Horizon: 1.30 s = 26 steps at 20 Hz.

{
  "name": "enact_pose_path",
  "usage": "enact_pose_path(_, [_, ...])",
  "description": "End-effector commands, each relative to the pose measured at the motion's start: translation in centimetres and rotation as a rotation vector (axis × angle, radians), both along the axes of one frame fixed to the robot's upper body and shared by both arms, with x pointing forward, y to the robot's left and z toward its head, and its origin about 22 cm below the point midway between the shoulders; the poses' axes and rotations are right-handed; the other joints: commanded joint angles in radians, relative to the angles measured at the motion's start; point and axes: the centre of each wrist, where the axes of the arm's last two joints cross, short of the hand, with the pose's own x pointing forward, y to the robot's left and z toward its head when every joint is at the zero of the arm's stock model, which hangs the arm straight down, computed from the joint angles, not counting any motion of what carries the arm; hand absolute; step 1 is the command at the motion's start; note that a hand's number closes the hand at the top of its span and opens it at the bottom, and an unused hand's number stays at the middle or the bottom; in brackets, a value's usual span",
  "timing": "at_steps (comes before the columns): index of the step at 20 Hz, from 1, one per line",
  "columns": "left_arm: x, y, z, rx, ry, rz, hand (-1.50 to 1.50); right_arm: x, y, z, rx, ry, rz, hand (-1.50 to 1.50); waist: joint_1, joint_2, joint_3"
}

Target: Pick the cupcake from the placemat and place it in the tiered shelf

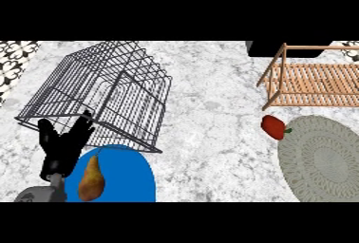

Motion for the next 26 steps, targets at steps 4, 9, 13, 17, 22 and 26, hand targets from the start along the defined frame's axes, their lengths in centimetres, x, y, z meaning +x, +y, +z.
enact_pose_path(4, [-0.7,1.1,-1.2,0.006,0.038,-0.018,0.0,4.4,-0.9,1.8,-0.026,0.017,-0.017,1.5,0.017,0.008,-0.004])
enact_pose_path(9, [1.5,-0.3,0.5,-0.026,0.012,-0.01,0.0,7.7,-2.5,0.1,-0.075,0.066,0.046,1.5,0.015,0.009,-0.003])
enact_pose_path(13, [-0.1,-2.0,0.3,0.004,0.037,-0.019,0.0,9.4,-2.9,-1.5,-0.117,0.078,0.054,1.5,0.01,0.005,-0.002])
enact_pose_path(17, [0.7,-1.2,-1.5,-0.004,0.026,-0.006,0.0,11.8,-3.2,-1.8,-0.136,0.079,0.043,1.5,0.009,0.009,-0.003])
enact_pose_path(22, [1.8,-2.4,-0.5,0.0,0.031,0.012,0.0,14.0,-3.6,-4.0,-0.124,0.072,0.036,1.5,0.003,0.008,-0.002])
enact_pose_path(26, [1.7,-1.2,0.8,0.006,0.011,0.019,0.0,15.4,-3.6,-4.1,-0.133,0.057,0.023,1.5,0.009,0.008,-0.002])
